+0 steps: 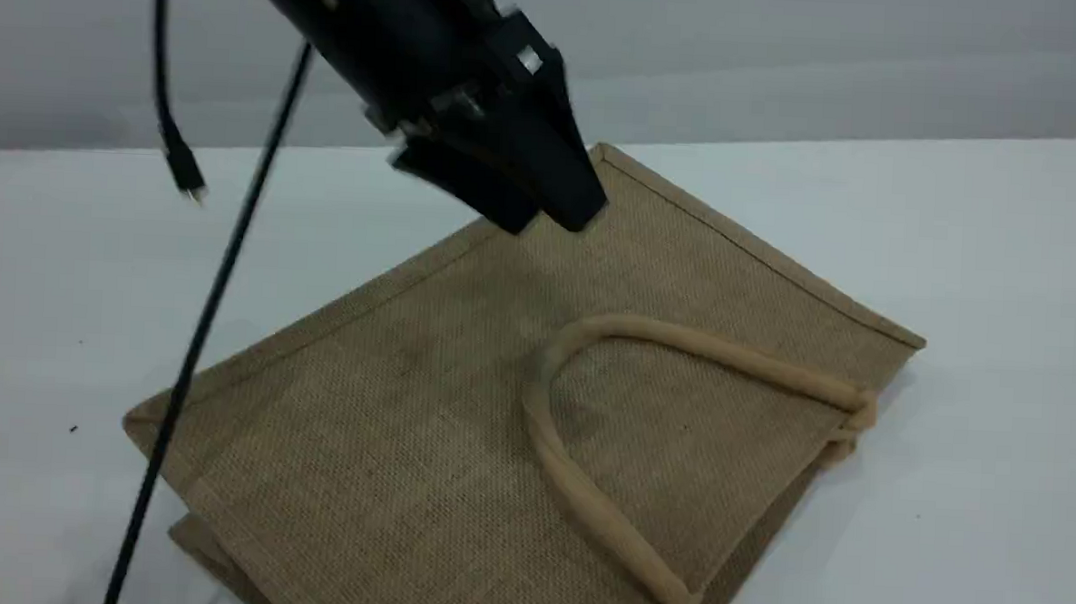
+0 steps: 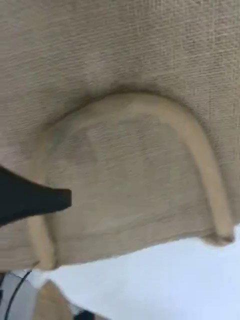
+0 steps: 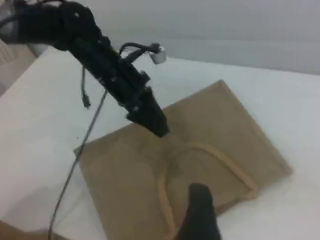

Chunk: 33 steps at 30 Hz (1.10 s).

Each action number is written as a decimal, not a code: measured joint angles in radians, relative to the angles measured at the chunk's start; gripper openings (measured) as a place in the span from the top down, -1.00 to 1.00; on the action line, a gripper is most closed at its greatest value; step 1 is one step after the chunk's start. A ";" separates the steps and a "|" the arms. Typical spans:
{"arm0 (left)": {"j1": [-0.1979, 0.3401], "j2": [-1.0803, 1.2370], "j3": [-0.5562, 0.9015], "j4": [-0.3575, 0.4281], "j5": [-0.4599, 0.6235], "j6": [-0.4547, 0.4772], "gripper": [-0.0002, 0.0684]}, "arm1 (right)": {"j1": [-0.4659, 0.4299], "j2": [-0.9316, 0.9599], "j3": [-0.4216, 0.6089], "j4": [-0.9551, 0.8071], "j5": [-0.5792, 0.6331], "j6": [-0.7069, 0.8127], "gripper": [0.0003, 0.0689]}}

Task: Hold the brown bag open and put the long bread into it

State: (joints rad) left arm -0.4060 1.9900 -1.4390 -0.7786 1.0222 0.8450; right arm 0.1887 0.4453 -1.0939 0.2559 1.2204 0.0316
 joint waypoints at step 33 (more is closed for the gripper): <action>-0.335 -1.090 0.370 0.376 0.201 -0.586 -0.53 | 0.000 -0.447 0.563 -0.177 -0.109 -0.086 -0.39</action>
State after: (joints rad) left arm -0.7414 0.9002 -1.0691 -0.4023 1.2230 0.2593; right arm 0.1887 -0.0012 -0.5306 0.0786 1.1112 -0.0546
